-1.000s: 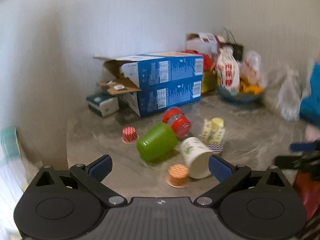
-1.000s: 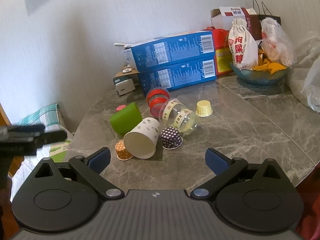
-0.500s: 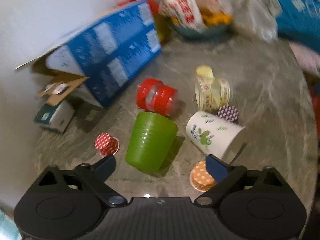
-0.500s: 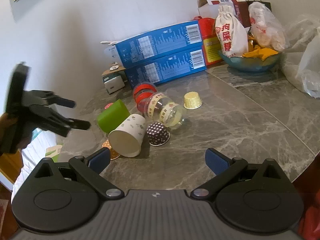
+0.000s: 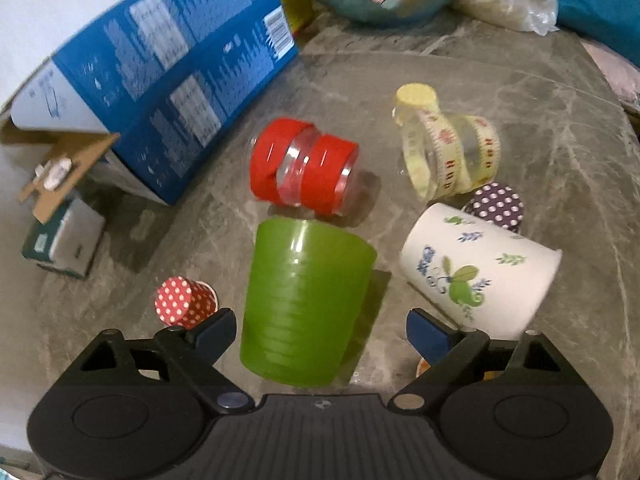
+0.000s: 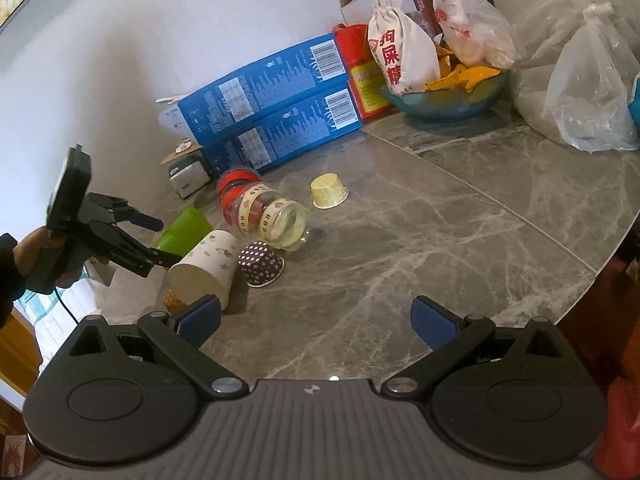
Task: Flip cup upright
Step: 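Lower the left gripper onto the tipped green cup and close on it, then lift the green cup with the left gripper toward the right gripper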
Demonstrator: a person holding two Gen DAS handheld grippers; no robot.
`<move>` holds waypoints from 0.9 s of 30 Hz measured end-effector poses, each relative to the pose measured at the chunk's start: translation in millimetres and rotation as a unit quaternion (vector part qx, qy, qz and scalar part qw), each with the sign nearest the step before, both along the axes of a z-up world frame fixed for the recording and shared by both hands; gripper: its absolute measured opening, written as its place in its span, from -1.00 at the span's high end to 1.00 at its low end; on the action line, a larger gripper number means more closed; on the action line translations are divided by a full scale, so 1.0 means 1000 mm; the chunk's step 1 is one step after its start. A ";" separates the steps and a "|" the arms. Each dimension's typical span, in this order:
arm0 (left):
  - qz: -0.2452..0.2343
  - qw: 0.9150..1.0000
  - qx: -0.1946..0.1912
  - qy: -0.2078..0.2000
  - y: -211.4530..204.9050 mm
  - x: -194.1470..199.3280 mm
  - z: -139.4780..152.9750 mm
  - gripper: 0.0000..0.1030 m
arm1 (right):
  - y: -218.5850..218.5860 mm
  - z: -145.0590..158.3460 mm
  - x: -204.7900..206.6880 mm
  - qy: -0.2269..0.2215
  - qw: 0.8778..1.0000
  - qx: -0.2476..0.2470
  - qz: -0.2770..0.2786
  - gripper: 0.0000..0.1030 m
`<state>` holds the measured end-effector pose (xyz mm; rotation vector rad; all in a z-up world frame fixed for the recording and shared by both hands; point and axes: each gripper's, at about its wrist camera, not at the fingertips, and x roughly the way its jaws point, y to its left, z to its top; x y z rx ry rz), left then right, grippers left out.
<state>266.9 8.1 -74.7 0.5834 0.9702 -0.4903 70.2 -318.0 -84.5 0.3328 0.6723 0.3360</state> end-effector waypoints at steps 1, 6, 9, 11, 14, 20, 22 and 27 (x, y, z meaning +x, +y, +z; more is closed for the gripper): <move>0.001 1.000 0.002 0.001 0.000 0.001 -0.003 -0.79 | -0.001 0.000 0.000 0.000 1.000 0.001 -0.001 -0.98; 0.013 1.000 0.019 -0.003 0.000 0.006 -0.014 -0.41 | -0.008 -0.007 0.000 0.005 1.000 0.017 -0.009 -0.98; 0.036 0.999 0.002 0.004 0.007 0.010 -0.015 -0.27 | -0.008 -0.011 0.001 0.013 1.000 0.027 -0.007 -0.98; 0.046 0.999 -0.005 0.002 0.010 0.008 -0.015 -0.27 | -0.005 -0.012 0.002 0.015 1.000 0.023 -0.002 -0.98; 0.062 0.998 -0.003 -0.007 0.012 0.005 -0.016 -0.27 | -0.002 -0.012 0.002 0.014 1.000 0.023 0.004 -0.98; 0.097 0.994 -0.035 -0.024 0.026 -0.011 -0.012 -0.26 | 0.004 -0.009 -0.003 0.010 0.999 0.028 0.010 -0.98; 0.108 0.992 -0.049 -0.034 0.033 -0.019 -0.010 -0.26 | 0.006 -0.008 -0.005 0.008 1.000 0.028 0.012 -0.98; 0.123 0.990 -0.054 -0.037 0.044 -0.034 -0.010 -0.26 | 0.017 -0.006 -0.009 0.004 0.999 0.035 0.024 -0.98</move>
